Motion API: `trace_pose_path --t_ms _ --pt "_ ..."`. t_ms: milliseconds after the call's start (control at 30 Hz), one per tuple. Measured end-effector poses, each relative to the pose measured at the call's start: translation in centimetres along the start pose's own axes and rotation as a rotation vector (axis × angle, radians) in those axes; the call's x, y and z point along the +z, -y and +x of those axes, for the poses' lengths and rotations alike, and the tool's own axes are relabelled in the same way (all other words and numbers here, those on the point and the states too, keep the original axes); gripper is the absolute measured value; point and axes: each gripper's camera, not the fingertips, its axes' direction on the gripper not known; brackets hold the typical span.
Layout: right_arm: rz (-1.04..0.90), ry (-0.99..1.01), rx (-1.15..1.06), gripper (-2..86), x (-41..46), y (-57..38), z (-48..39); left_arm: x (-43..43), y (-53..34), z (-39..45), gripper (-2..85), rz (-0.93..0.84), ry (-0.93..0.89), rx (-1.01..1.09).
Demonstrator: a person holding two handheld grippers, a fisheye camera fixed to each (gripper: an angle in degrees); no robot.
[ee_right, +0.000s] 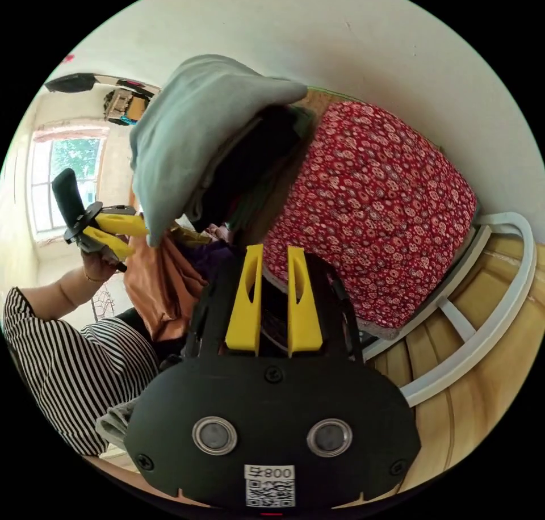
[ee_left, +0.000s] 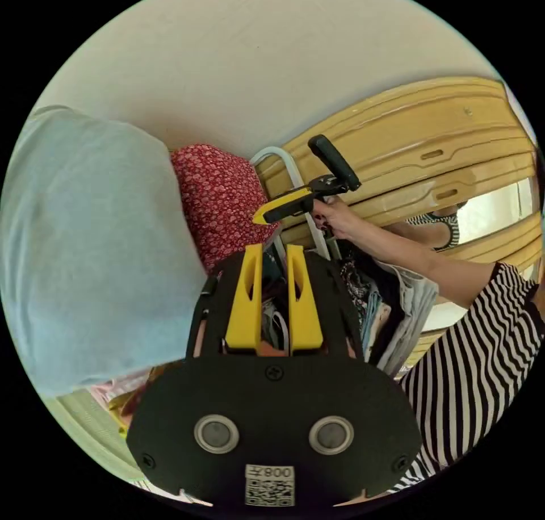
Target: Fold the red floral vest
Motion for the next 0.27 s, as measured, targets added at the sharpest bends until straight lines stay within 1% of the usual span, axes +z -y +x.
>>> trace_pose_path --t_ms 67,167,200,267 --pt "0.011 0.099 -0.062 9.8 0.2 0.6 -1.7 -4.8 -2.9 -2.1 10.1 0.088 0.033 -0.080" --pt "0.004 0.234 -0.094 11.4 1.4 1.8 -3.3 -11.9 -7.7 -6.0 13.4 0.214 0.077 -0.219" --pt "0.002 0.255 -0.098 11.4 1.8 2.0 -3.6 -14.1 -9.5 -7.5 14.4 0.251 0.092 -0.279" --pt "-0.045 0.290 -0.108 11.9 3.6 2.8 -4.8 -17.0 -12.0 -9.7 15.8 0.309 0.063 -0.335"
